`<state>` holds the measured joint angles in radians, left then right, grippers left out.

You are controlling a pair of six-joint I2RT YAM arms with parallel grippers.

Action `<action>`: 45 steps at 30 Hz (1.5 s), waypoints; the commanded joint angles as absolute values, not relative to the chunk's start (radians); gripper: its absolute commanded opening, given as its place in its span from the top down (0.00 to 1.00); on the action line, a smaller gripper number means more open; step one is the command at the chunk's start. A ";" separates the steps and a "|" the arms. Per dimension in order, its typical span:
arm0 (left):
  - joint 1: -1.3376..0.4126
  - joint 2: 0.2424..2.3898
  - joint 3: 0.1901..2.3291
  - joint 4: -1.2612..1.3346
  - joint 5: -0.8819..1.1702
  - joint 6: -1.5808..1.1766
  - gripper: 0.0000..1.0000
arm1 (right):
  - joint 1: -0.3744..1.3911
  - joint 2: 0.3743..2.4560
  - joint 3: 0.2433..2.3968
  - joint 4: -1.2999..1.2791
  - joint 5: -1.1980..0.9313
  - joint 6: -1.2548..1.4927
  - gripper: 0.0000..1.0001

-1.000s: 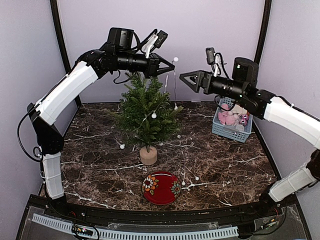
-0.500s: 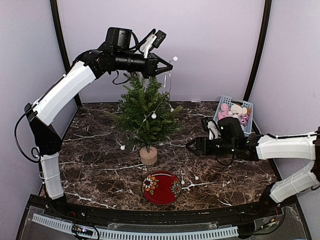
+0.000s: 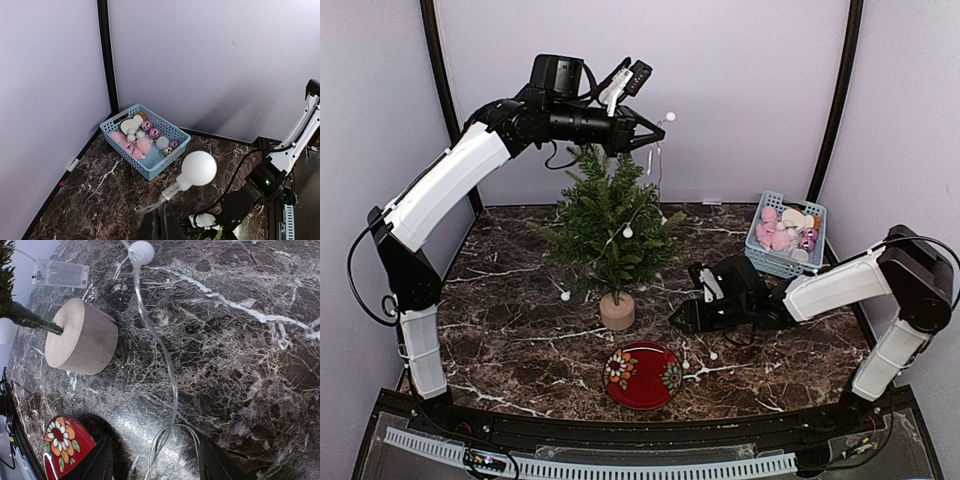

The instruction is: Decorate the small christmas tree

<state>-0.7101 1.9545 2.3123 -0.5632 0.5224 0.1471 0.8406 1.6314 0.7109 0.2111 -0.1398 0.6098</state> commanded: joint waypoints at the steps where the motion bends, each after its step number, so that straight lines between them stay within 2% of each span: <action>1: -0.713 1.891 2.301 -0.555 0.518 0.163 1.00 | 0.855 1.694 0.754 0.264 -0.148 0.604 0.44; 5: -0.713 1.889 2.301 -0.551 0.520 0.163 1.00 | 0.858 1.738 0.767 0.285 -0.171 0.615 0.58; 10: -0.713 1.886 2.297 -0.549 0.512 0.167 1.00 | 0.840 1.678 0.756 0.272 -0.155 0.649 1.00; 14: -0.713 1.876 2.295 -0.549 0.497 0.169 0.96 | 0.767 1.481 0.758 0.106 -0.060 0.655 1.00; 16: -0.713 1.866 2.295 -0.545 0.487 0.167 0.82 | 0.721 1.372 0.798 -0.010 -0.012 0.628 1.00; 17: -0.713 1.862 2.295 -0.543 0.486 0.166 0.67 | 0.701 1.324 0.832 -0.080 0.007 0.606 1.00; 19: -0.713 1.846 2.295 -0.534 0.488 0.159 0.51 | 0.659 1.260 0.945 -0.190 0.052 0.551 1.00; 23: -0.712 1.806 2.293 -0.513 0.493 0.141 0.32 | 0.619 1.271 1.225 -0.372 0.114 0.432 1.00; 25: -0.712 1.786 2.288 -0.501 0.494 0.129 0.27 | 0.608 1.327 1.385 -0.437 0.136 0.398 1.00; 30: -0.709 1.743 2.288 -0.481 0.470 0.073 0.19 | 0.598 1.530 1.822 -0.527 0.152 0.346 1.00; 36: -0.680 1.746 2.298 -0.471 0.478 0.045 0.14 | 0.598 1.767 2.319 -0.533 0.014 0.350 1.00; 38: -0.671 1.760 2.297 -0.460 0.488 0.060 0.13 | 0.598 1.802 2.358 -0.459 -0.072 0.372 1.00; 45: -0.670 1.857 2.307 -0.359 0.541 0.125 0.12 | 0.605 1.787 2.248 -0.086 -0.356 0.490 1.00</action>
